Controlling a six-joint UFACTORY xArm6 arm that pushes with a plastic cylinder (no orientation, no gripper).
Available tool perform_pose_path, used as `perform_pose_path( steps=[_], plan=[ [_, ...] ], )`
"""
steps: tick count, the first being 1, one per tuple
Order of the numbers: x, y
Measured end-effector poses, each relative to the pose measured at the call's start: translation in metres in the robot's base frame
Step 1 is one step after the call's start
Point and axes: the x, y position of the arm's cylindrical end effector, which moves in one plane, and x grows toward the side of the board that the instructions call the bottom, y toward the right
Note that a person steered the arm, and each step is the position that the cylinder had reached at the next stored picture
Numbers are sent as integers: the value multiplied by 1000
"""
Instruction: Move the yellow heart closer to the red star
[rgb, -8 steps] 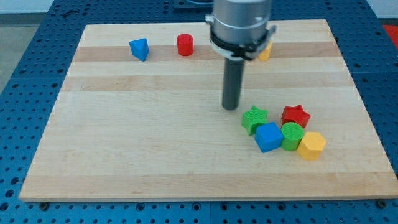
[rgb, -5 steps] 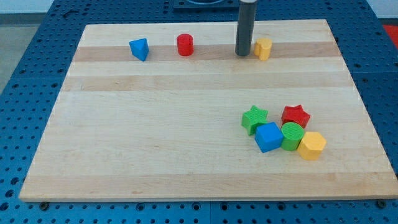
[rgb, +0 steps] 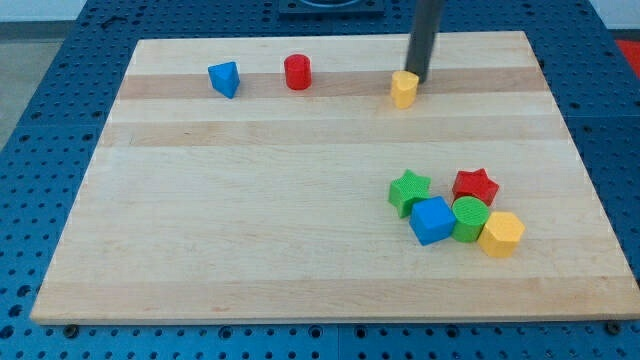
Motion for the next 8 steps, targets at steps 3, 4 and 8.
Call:
perform_pose_path(
  steps=[3,4,8],
  plan=[
    [40,-25],
    [51,-24],
    [111,43]
  ],
)
